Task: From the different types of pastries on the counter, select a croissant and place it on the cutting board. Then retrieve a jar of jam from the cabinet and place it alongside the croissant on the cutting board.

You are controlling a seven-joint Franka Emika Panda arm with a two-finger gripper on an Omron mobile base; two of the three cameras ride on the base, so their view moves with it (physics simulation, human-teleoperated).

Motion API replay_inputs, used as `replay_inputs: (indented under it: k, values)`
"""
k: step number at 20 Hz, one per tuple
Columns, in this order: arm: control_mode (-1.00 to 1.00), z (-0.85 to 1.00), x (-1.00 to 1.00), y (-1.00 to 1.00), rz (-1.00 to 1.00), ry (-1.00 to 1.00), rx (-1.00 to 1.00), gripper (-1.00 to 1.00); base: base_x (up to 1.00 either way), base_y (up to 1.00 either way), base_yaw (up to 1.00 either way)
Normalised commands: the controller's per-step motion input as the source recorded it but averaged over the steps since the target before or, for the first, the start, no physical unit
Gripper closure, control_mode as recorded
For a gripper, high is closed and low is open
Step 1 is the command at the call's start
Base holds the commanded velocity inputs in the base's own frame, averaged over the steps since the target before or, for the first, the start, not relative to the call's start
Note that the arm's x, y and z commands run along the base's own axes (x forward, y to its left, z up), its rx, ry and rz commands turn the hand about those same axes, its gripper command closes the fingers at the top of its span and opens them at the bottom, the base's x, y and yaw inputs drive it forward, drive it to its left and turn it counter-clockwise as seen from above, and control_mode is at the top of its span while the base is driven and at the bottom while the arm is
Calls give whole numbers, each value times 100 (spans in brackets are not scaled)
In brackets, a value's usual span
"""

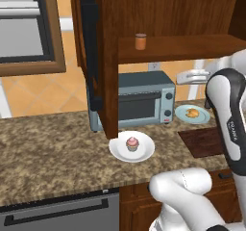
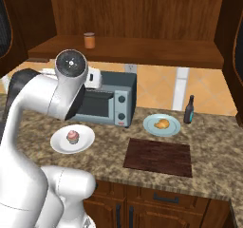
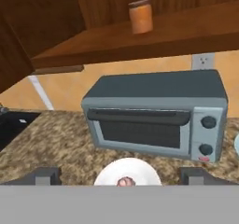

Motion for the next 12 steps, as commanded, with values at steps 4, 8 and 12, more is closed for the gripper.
replay_inputs:
  k: [4, 8, 12]
  values:
    - [-100, 45, -3, -3, 31, -19, 18, -100, 0, 0, 0]
    - [-100, 35, -5, 0, 38, -31, 3, -100, 0, 0, 0]
    - [-100, 26, -13, 0, 29, -30, 0, -100, 0, 0, 0]
